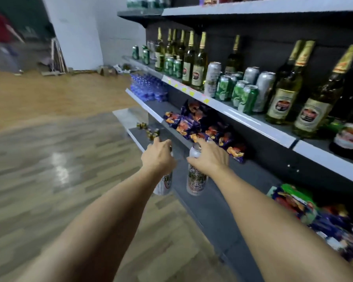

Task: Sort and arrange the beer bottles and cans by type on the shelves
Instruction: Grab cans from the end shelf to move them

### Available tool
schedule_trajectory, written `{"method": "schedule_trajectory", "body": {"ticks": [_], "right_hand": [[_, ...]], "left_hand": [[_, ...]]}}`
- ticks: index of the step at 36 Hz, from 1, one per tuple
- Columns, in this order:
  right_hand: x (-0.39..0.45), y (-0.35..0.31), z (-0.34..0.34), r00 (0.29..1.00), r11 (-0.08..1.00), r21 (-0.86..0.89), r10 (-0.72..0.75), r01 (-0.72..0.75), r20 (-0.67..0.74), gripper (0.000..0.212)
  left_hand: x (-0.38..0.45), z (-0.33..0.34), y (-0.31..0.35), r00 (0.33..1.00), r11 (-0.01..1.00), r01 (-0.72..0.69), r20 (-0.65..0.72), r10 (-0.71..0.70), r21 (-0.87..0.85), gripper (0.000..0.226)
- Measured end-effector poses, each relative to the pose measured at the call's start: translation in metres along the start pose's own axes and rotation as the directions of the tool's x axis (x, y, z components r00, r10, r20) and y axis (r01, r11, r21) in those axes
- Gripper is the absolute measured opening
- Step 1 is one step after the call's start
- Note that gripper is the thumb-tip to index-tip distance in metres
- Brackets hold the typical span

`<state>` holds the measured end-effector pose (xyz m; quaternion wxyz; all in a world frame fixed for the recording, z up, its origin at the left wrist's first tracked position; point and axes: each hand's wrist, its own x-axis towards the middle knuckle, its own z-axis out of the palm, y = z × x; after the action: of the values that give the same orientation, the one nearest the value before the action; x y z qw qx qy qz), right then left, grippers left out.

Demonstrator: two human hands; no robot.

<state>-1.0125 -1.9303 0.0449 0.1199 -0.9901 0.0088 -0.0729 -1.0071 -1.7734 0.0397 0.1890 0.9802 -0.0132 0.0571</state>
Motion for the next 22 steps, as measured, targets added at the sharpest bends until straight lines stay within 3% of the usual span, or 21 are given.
{"method": "schedule_trajectory", "body": {"ticks": [4, 12, 22], "right_hand": [[0.050, -0.033, 0.024, 0.998, 0.999, -0.029, -0.038, 0.040, 0.054, 0.076], [0.182, -0.071, 0.056, 0.993, 0.995, -0.026, -0.093, 0.095, 0.069, 0.064], [0.367, -0.114, 0.072, 0.989, 0.991, 0.007, -0.134, 0.134, 0.061, 0.063]], "left_hand": [[0.046, 0.001, -0.040, 0.999, 0.999, 0.051, 0.013, -0.052, 0.003, 0.044], [0.171, 0.000, -0.089, 0.995, 0.996, 0.094, -0.046, -0.094, -0.003, 0.031], [0.339, -0.018, -0.133, 0.988, 0.993, 0.115, -0.108, -0.115, -0.002, 0.038]]}}
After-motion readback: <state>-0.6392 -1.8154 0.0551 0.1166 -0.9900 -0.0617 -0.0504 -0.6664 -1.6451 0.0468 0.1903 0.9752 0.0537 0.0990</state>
